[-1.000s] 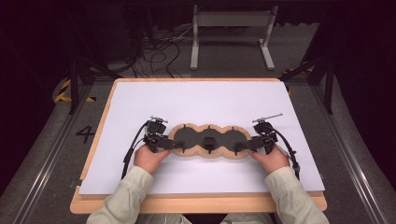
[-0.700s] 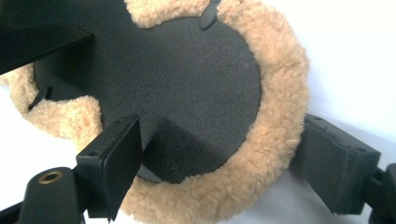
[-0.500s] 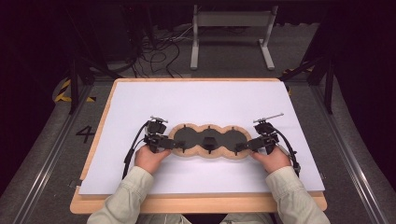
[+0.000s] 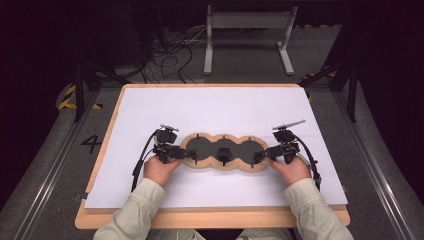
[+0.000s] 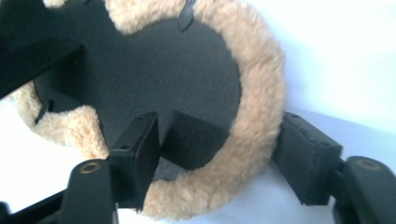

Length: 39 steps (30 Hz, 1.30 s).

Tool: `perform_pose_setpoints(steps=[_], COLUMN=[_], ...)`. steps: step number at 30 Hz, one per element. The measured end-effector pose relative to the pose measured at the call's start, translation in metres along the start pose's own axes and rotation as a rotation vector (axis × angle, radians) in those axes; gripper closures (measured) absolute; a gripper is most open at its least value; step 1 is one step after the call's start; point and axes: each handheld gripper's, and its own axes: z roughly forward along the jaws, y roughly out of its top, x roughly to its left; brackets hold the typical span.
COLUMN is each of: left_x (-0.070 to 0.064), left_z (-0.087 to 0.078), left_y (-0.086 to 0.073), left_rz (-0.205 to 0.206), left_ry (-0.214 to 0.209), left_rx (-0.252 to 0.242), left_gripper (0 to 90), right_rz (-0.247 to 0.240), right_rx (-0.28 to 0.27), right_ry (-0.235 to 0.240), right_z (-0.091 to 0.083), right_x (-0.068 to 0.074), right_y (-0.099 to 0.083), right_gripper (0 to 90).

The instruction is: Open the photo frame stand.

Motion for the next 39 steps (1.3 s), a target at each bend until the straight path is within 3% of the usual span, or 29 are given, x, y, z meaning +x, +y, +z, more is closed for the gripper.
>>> perform_pose_setpoints(steps=[8,13,15,16,20,27,31,35,39], left_x=[-0.008,-0.013,-0.014,-0.015,-0.013,-0.017,-0.016,-0.008,-0.008], left_z=[-0.006,-0.015,-0.02,-0.024,-0.028,-0.036,-0.035,-0.027,-0.025], left_y=[0.0,-0.001,-0.002,-0.004,-0.008,-0.011,-0.012,-0.013,-0.014], left_rz=[0.034,0.069,0.09,0.117,0.127,0.148,0.163,0.125,0.141], left_ry=[0.061,0.099,0.11,0.117,0.111,0.106,0.146,0.164,0.206], left_rx=[-0.035,-0.077,-0.094,-0.101,-0.117,-0.156,-0.147,-0.088,-0.088], left_gripper=[33.0,34.8,36.0,36.3,36.4,38.6,49.7,59.6,68.3], right_rz=[-0.007,-0.045,-0.078,-0.094,-0.129,-0.111,-0.101,-0.074,-0.08], right_rx=[-0.043,-0.083,-0.105,-0.104,-0.087,-0.039,-0.025,-0.028,-0.023], right_ry=[0.021,-0.01,0.004,0.007,0.009,0.017,0.024,0.044,0.044], right_z=[-0.012,-0.019,-0.024,-0.026,-0.025,-0.01,-0.006,-0.005,-0.006], right_x=[0.006,0.017,0.023,0.026,0.032,0.025,0.021,0.013,0.011], right_y=[0.0,-0.001,-0.003,-0.005,-0.009,-0.012,-0.012,-0.011,-0.011], right_gripper=[39.0,43.7,47.6,47.9,47.9,48.1,56.6,67.7,72.4])
